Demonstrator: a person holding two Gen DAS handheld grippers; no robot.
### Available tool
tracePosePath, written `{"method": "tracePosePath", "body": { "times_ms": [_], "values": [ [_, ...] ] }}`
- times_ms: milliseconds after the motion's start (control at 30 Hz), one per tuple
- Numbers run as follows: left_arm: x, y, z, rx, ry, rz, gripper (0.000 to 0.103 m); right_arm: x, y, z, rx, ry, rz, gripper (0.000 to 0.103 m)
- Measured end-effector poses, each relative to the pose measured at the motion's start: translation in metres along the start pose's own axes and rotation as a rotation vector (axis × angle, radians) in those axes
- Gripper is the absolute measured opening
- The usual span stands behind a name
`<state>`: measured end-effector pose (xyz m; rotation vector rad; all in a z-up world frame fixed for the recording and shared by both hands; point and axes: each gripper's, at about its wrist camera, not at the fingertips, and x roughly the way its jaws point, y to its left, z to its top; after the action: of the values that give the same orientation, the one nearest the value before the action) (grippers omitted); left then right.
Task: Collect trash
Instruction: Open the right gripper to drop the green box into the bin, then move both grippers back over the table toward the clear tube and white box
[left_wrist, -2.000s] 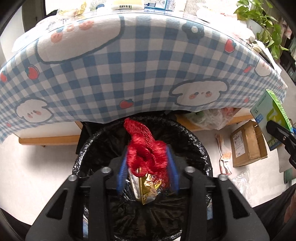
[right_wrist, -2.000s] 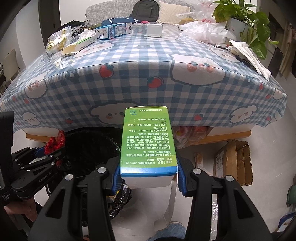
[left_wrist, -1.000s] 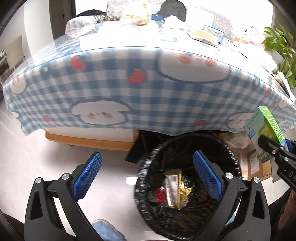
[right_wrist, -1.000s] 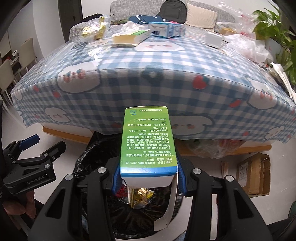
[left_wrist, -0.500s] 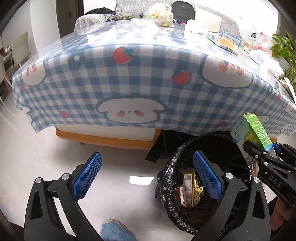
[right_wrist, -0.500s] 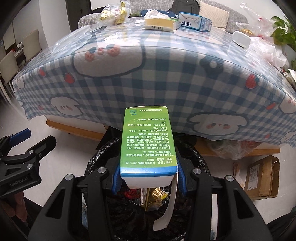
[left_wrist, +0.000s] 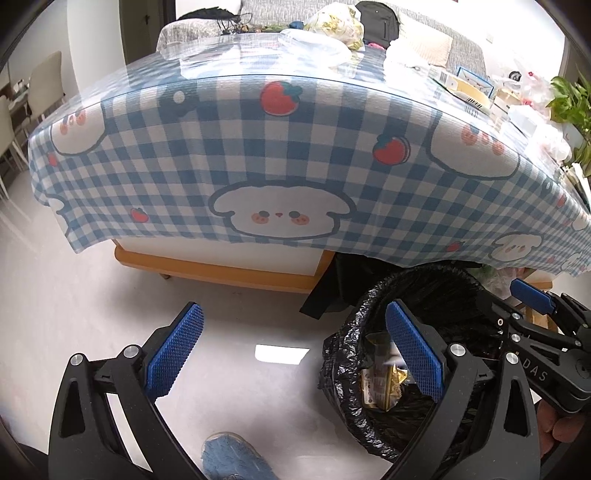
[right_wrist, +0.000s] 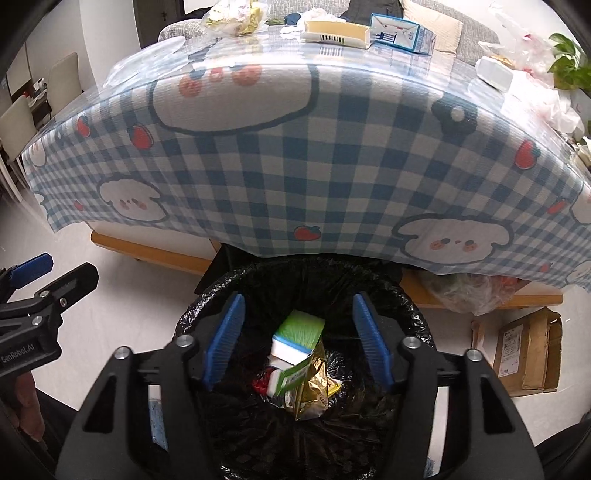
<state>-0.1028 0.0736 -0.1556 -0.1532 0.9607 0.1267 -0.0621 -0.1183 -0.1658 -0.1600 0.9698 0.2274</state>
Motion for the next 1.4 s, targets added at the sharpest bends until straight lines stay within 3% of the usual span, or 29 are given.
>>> {"method": "tracePosePath", "body": {
  "times_ms": [200, 333, 800, 1400],
  "values": [
    [-0.008, -0.004, 0.005, 0.005, 0.007, -0.003, 0.097, -0.017, -0.006, 0.005, 0.019, -0.044, -0.006, 0.087],
    [-0.021, -0.005, 0.014, 0.006, -0.003, -0.005, 0.097, -0.035, -0.013, 0.011, 0.043, -0.095, -0.043, 0.095],
    [-0.078, -0.005, 0.071, -0.007, -0.096, 0.005, 0.097, -0.089, -0.019, 0.057, 0.01, -0.178, -0.079, 0.095],
    [-0.069, -0.02, 0.124, -0.011, -0.09, 0.011, 0.097, -0.094, -0.033, 0.123, 0.007, -0.228, -0.07, 0.095]
  ]
}}
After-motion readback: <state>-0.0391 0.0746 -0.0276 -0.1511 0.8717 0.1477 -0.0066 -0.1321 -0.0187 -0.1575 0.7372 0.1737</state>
